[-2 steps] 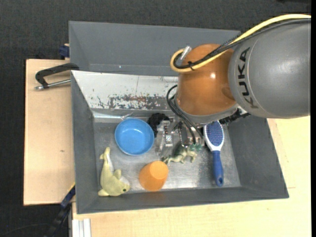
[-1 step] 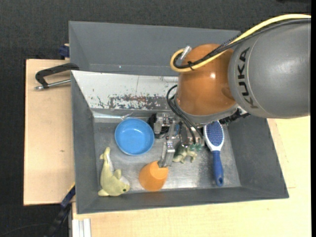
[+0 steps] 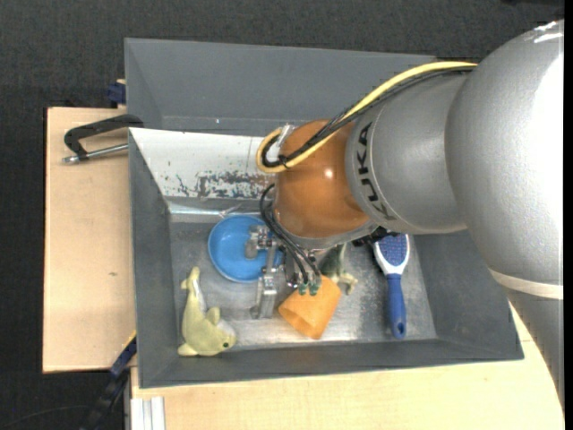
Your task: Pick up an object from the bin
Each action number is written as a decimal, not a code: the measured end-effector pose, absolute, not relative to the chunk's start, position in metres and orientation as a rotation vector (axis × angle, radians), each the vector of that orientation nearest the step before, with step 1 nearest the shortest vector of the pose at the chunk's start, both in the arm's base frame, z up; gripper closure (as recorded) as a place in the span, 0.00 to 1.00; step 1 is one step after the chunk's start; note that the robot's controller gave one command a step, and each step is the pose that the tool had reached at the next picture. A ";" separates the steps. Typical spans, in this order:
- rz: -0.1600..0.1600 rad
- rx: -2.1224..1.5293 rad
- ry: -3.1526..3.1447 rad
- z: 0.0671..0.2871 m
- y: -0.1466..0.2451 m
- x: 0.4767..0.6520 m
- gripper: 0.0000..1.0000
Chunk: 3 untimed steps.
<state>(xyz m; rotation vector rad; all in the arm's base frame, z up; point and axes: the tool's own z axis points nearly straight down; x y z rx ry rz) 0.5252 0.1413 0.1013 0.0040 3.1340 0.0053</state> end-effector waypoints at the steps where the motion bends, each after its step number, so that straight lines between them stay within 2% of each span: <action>1: 0.005 0.004 3.138 0.099 0.141 0.525 1.00; 2: 0.005 -0.070 3.127 0.193 0.133 0.535 1.00; 3: 0.006 -0.046 3.124 0.311 0.128 0.587 1.00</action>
Offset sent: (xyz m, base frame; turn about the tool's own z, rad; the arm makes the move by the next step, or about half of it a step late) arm 0.0000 0.0000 0.0000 0.0000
